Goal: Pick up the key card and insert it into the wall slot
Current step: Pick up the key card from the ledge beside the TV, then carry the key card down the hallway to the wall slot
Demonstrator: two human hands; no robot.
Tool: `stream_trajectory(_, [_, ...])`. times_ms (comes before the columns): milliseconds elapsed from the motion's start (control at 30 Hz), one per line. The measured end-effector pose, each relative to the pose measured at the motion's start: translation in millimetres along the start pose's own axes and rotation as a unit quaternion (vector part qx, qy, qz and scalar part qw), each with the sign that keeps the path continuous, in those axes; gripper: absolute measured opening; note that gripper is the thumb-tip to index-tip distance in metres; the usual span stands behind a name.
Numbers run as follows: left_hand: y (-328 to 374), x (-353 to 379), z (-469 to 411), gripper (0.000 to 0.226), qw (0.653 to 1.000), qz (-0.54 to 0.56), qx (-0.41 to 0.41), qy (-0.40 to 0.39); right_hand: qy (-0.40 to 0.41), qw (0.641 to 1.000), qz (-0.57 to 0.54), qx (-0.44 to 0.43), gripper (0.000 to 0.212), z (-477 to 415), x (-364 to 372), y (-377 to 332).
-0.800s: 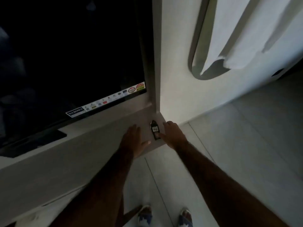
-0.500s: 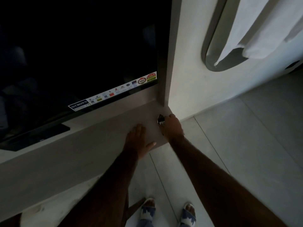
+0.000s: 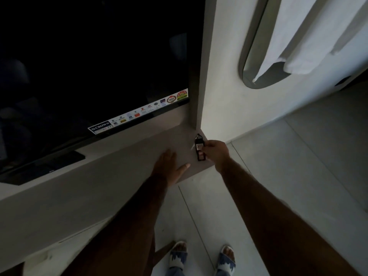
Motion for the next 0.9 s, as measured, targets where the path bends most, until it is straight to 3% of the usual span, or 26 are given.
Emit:
stream_trajectory(200, [48,-40,12,0.088,0.997,-0.030,0.065,0.040,-0.012,0.995,-0.088,-0.034,0.022,20,-55,-30])
stream_trajectory(500, [174,-102,40,0.091,0.972,-0.048,0.203,0.106,0.020,0.983,-0.165,-0.081,0.022,64,-191,-72])
stream_trajectory(733, [314,-140,72,0.094,0.933,-0.073,0.318,0.153,0.102,0.967,-0.186,-0.139,0.033,102,-345,-96])
stream_trajectory(900, [425,-163,94,0.114,0.898,-0.077,0.391,0.187,0.161,0.957,-0.168,-0.175,0.028,118,-461,-103])
Point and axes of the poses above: each hand's wrist, its own z-axis away from the middle knuckle, its own x-axis out of the palm, y = z × x, the point moved 7 cm from there along -z, towards the middle knuckle, and after that the axes turned 7 degrees about y, right-handed, at the moved point
